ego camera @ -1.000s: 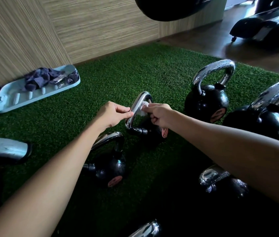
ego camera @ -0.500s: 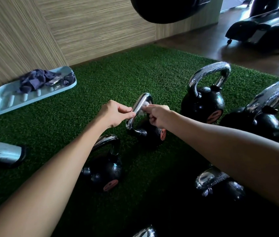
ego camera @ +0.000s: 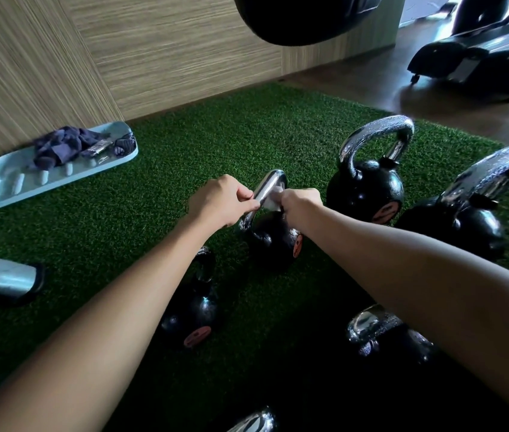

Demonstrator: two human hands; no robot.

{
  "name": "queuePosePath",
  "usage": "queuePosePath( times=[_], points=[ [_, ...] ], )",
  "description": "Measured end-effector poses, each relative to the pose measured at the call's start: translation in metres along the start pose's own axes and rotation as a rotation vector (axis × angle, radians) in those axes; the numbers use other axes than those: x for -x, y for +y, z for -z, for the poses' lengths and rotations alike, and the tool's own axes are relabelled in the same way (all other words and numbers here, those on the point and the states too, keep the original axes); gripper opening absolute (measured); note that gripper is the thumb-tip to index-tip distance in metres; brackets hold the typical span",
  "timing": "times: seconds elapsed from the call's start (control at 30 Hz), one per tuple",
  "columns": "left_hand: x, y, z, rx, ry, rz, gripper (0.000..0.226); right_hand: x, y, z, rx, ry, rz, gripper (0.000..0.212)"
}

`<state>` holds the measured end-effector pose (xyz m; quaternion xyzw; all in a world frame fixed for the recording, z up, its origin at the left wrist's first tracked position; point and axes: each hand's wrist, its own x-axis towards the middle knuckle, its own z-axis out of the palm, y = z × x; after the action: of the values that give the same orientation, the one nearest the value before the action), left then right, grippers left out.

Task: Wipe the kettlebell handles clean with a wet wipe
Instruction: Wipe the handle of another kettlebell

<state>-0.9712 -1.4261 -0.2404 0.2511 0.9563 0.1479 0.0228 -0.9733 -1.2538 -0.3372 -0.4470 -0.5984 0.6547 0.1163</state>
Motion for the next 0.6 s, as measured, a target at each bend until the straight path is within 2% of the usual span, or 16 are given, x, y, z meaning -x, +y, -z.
queuePosePath(
  times=[0.03, 0.07, 0.1, 0.17, 0.2, 0.27, 0.33, 0.53, 0.6],
  points=[
    [-0.001, 0.005, 0.000, -0.031, 0.003, -0.010, 0.028, -0.006, 0.002, 0.007, 0.057, -0.038, 0.014, 0.024],
    [-0.003, 0.011, -0.001, -0.061, 0.002, -0.013, 0.027, -0.007, 0.000, 0.018, -0.001, -0.049, 0.025, 0.014],
    [-0.006, 0.017, -0.001, -0.095, -0.006, -0.011, 0.026, -0.008, -0.003, 0.032, 0.011, -0.194, -0.018, 0.013],
    [-0.012, 0.031, -0.002, -0.185, -0.034, 0.003, 0.024, -0.007, -0.009, 0.052, 0.209, -0.277, 0.043, 0.022],
    [-0.015, 0.038, -0.003, -0.228, -0.056, 0.013, 0.025, -0.005, -0.013, 0.064, 0.285, -0.253, 0.124, 0.023],
    [-0.021, 0.049, -0.006, -0.281, -0.120, 0.018, 0.033, -0.002, -0.021, 0.086, 0.450, -0.119, 0.081, 0.032],
    [-0.027, 0.056, -0.010, -0.314, -0.187, 0.007, 0.043, -0.003, -0.027, 0.106, 0.568, -0.066, 0.108, 0.038],
    [-0.047, 0.058, 0.010, -0.292, -0.344, -0.027, 0.039, -0.004, -0.033, 0.134, 0.533, -0.032, 0.185, 0.037],
    [-0.052, 0.045, 0.015, -0.306, -0.353, -0.111, 0.050, -0.005, -0.031, 0.134, 0.543, -0.019, 0.245, 0.036]
  ],
)
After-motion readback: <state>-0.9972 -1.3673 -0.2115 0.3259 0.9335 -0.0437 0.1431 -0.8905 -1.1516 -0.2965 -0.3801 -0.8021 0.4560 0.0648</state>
